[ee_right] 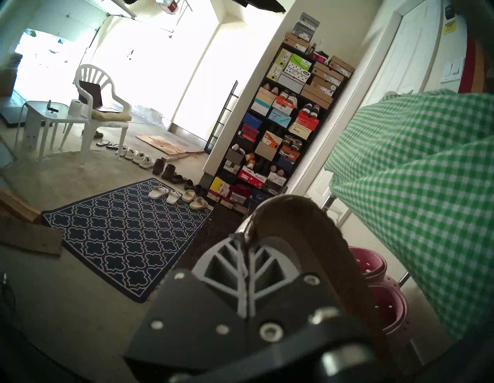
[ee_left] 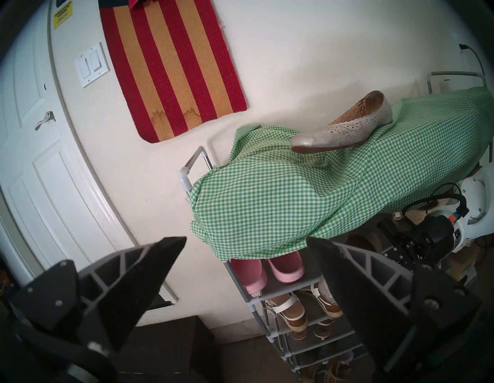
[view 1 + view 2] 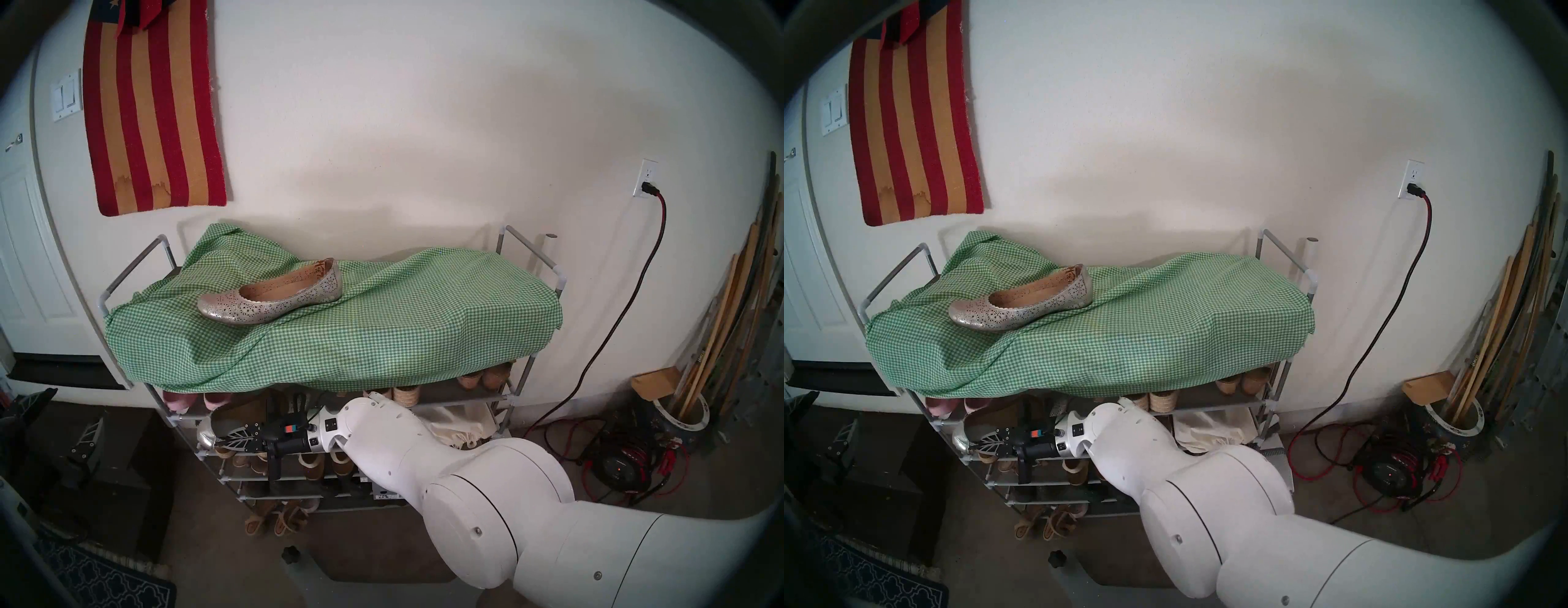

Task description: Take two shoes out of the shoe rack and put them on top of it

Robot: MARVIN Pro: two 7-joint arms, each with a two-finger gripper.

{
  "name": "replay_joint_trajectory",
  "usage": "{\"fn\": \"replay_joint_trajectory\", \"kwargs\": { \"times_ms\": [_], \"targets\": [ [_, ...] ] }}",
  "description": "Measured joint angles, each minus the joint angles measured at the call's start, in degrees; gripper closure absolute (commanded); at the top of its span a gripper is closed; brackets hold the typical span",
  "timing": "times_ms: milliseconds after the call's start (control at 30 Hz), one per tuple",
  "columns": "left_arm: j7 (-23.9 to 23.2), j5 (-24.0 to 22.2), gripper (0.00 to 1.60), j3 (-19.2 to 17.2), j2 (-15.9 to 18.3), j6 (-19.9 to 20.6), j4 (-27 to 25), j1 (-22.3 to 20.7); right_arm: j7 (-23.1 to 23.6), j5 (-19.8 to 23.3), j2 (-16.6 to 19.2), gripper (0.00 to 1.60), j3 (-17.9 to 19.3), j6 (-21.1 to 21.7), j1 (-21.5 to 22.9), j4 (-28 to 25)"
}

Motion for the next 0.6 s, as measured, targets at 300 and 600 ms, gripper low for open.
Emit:
{"fn": "replay_joint_trajectory", "kwargs": {
  "times_ms": [300, 600],
  "targets": [
    [-0.07, 0.01, 0.0, -0.04, 0.0, -0.03, 0.0, -0.03, 0.0, 0.91, 0.0, 1.6, -3.39, 0.0, -0.41, -4.15],
    [-0.18, 0.01, 0.0, -0.08, 0.0, -0.07, 0.0, -0.07, 0.02, 2.34, 0.0, 1.6, -8.32, 0.0, -0.33, -8.86]
  ]
}}
